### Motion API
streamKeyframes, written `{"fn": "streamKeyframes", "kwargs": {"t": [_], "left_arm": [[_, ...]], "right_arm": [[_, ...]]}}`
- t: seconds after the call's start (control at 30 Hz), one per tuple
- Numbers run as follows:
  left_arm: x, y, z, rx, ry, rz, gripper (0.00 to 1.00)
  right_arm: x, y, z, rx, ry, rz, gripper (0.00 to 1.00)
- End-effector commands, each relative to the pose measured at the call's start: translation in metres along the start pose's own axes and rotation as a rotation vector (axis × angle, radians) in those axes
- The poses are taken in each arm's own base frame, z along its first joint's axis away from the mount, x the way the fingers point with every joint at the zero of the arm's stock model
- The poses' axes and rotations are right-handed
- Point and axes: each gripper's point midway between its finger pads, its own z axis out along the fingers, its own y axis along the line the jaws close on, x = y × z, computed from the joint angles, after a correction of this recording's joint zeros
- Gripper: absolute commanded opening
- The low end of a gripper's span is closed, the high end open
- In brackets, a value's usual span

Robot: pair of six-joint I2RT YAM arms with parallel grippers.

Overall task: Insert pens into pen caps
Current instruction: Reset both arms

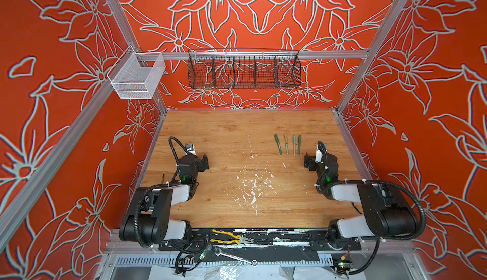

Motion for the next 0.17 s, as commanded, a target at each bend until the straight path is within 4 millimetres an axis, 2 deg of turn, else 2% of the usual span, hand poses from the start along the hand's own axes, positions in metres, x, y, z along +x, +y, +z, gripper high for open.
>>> {"fn": "streamKeyframes", "kwargs": {"t": [0.0, 0.13], "left_arm": [[-0.0051, -0.0064, 0.0006, 0.031, -0.024, 0.009, 0.97], [-0.0055, -0.0065, -0.0002, 0.032, -0.026, 0.009, 0.97]], "right_arm": [[-0.0044, 0.0019, -0.0008, -0.019, -0.013, 0.011, 0.97], [-0.006, 0.0025, -0.0004, -0.02, -0.032, 0.015, 0.97]]}}
